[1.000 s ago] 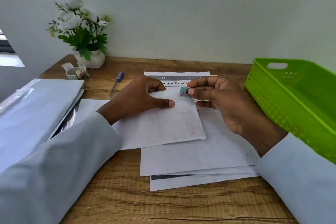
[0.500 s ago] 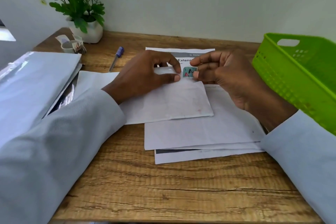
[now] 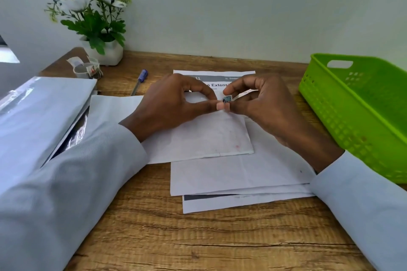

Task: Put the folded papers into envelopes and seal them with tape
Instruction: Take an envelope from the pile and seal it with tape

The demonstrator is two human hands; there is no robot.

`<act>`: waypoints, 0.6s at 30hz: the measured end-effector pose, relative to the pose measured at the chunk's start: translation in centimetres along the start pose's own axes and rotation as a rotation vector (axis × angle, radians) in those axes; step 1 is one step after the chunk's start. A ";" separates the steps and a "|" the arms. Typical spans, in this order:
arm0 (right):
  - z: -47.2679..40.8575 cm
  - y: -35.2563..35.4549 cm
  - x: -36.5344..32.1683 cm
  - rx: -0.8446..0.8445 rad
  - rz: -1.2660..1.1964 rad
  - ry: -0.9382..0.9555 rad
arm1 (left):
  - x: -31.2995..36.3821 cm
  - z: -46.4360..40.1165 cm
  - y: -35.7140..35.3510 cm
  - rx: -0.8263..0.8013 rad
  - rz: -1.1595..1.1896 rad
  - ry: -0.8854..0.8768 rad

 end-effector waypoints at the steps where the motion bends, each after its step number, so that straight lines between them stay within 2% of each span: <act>1: 0.0 0.0 0.0 0.001 -0.003 0.000 | 0.0 0.0 0.1 -0.001 0.002 -0.001; 18: -0.1 0.8 0.1 0.041 -0.094 -0.016 | 0.2 0.1 0.8 0.089 -0.068 -0.027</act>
Point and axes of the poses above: each hand's wrist, its own z-axis away from the middle knuckle, its own y-axis out of the back of the hand, x = y × z, the point moved 8 cm from there along -z, towards the middle knuckle, and after that the axes turned 14 degrees about -x, right-handed, at the moved point
